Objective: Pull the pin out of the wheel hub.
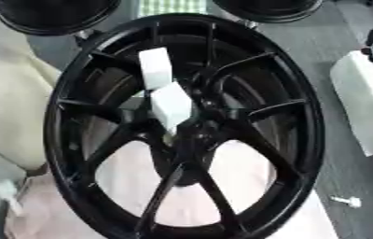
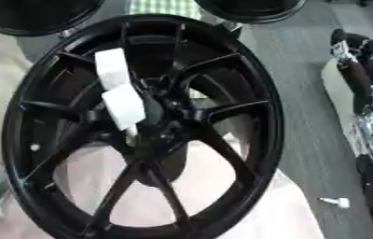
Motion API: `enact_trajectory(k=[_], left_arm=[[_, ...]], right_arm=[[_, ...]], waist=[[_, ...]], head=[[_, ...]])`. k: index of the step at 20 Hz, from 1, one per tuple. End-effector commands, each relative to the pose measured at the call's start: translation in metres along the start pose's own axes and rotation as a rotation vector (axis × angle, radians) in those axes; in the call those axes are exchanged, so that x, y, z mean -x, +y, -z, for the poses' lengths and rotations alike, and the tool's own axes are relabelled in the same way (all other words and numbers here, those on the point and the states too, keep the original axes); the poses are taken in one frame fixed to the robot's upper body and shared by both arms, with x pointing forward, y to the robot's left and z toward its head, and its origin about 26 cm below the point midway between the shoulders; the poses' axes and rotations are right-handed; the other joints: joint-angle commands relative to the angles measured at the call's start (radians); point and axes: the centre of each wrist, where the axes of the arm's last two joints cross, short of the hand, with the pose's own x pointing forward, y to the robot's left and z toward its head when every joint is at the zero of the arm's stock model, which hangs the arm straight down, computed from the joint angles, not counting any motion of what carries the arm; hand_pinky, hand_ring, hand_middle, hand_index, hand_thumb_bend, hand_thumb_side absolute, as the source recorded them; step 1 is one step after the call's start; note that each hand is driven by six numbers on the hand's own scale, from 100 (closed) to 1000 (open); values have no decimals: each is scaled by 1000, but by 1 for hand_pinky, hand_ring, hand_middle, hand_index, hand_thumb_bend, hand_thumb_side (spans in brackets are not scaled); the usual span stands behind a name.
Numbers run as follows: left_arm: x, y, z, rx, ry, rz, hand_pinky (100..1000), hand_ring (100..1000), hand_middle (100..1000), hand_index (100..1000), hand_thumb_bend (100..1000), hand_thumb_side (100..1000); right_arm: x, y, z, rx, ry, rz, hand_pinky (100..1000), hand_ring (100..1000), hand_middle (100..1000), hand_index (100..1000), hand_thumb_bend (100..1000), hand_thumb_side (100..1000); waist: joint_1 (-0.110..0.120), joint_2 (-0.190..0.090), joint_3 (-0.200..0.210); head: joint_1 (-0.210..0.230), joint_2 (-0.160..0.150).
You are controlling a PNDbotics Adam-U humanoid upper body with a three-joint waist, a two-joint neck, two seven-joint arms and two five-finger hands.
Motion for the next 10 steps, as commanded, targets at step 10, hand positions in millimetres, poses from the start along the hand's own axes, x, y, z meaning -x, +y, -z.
enact_trajectory(k=[10], left_arm=[[-32, -22, -3, -73, -152, -463, 717, 603, 610, 733, 687, 561]], right_arm=[[-17, 3, 9, -6, -58, 22, 872, 746, 679, 739, 315, 571]], waist=[[-9, -36, 1]], head=[[29, 1]])
